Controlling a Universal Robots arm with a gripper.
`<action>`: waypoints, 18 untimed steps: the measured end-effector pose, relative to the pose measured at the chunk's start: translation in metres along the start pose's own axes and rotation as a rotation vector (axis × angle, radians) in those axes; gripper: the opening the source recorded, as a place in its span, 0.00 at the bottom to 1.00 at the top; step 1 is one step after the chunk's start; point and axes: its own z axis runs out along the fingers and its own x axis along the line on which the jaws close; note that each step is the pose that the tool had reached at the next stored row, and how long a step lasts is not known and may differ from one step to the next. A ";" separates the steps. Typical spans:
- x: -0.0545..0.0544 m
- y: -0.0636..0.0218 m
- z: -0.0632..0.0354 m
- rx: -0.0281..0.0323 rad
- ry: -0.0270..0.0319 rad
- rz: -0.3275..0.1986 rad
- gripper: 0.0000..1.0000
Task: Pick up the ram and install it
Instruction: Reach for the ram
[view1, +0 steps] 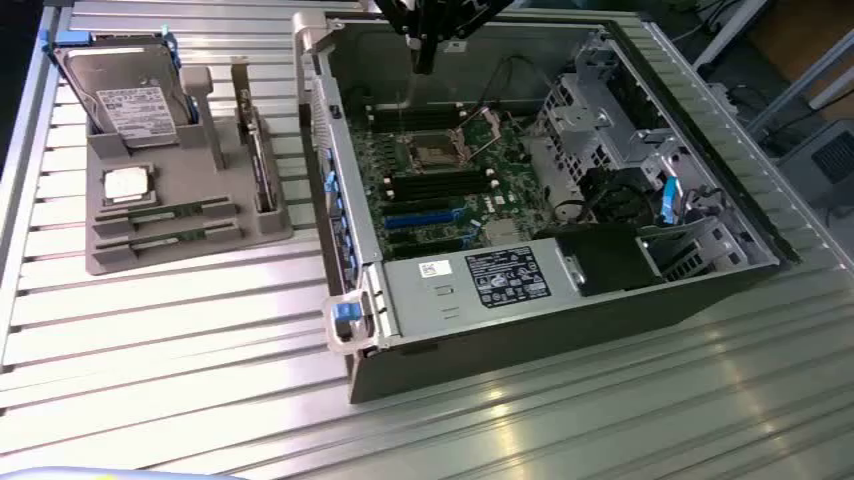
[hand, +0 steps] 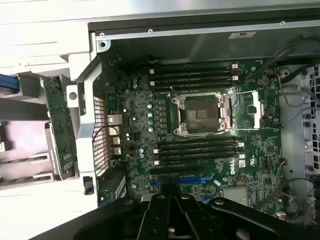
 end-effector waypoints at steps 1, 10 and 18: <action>0.003 -0.0003 -0.0001 0.0000 -0.0001 0.000 0.11; 0.014 -0.0010 -0.0004 0.0023 -0.0002 0.000 0.11; 0.026 -0.0019 -0.0007 0.0086 -0.0006 0.000 0.11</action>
